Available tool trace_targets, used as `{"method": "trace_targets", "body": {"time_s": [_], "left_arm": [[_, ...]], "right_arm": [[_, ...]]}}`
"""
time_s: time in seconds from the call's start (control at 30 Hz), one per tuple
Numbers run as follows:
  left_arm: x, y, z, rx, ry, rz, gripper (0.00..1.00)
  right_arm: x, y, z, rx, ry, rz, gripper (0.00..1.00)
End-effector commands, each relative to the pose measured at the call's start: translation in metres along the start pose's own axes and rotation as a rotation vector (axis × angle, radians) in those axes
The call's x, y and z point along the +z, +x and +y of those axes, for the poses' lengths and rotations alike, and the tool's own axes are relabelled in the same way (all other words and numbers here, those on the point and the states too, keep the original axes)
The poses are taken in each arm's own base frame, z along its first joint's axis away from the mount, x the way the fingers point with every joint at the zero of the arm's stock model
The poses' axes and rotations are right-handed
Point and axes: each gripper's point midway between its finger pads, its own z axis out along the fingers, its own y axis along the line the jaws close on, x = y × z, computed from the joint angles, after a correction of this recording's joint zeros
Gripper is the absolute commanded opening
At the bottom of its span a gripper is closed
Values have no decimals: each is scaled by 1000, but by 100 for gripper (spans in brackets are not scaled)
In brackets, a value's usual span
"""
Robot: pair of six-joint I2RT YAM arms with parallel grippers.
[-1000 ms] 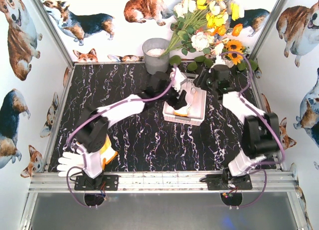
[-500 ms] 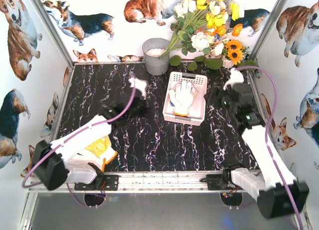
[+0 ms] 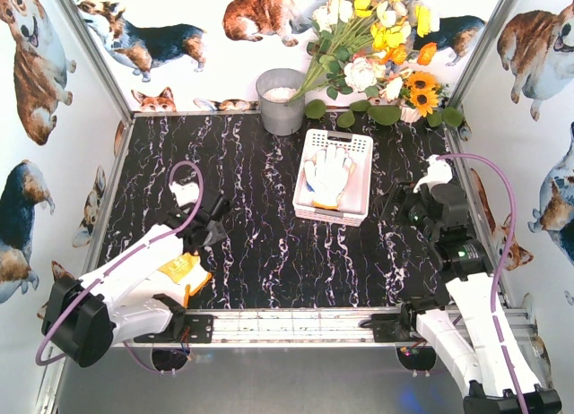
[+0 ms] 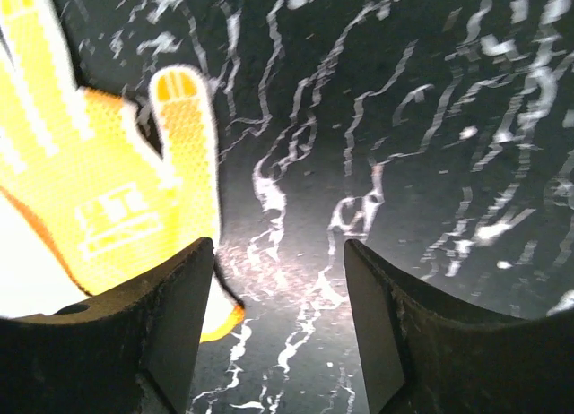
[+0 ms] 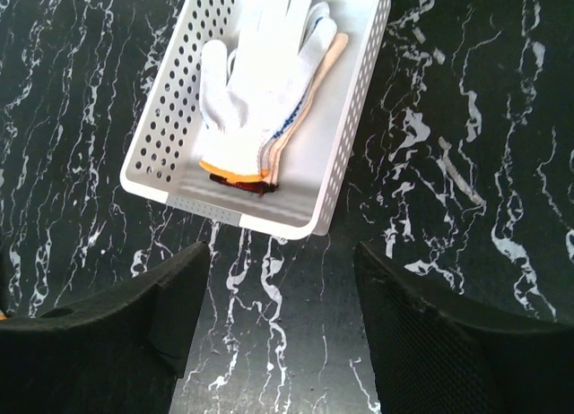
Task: Put the gloves into the storage basket
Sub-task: Move the glove to the center of the board.
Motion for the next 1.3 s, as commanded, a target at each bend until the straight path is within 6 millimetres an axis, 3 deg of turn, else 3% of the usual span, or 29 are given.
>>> {"method": "trace_targets", "body": {"time_s": [0.0,0.6,0.77,0.9,1.0,1.07,1.27], "left_arm": [[14,24,29,-44,-126,42,53],[44,58,49,8,-207,116,46],[46,61,51,7,-204,117,39],[46,61,49,21,-194,120,27],[48,61,42,44,-162,128,14],[48,60,26,86,-83,147,7],[34,59,-28,190,105,133,1]], "right_arm": [[-1,2,6,42,-25,8,67],[-11,15,5,104,-14,22,67],[-10,16,4,114,-9,26,67],[-10,18,3,121,-6,29,67],[-9,19,3,124,-6,31,67],[-9,19,3,125,-5,29,67],[-7,20,2,134,-3,32,67]]}}
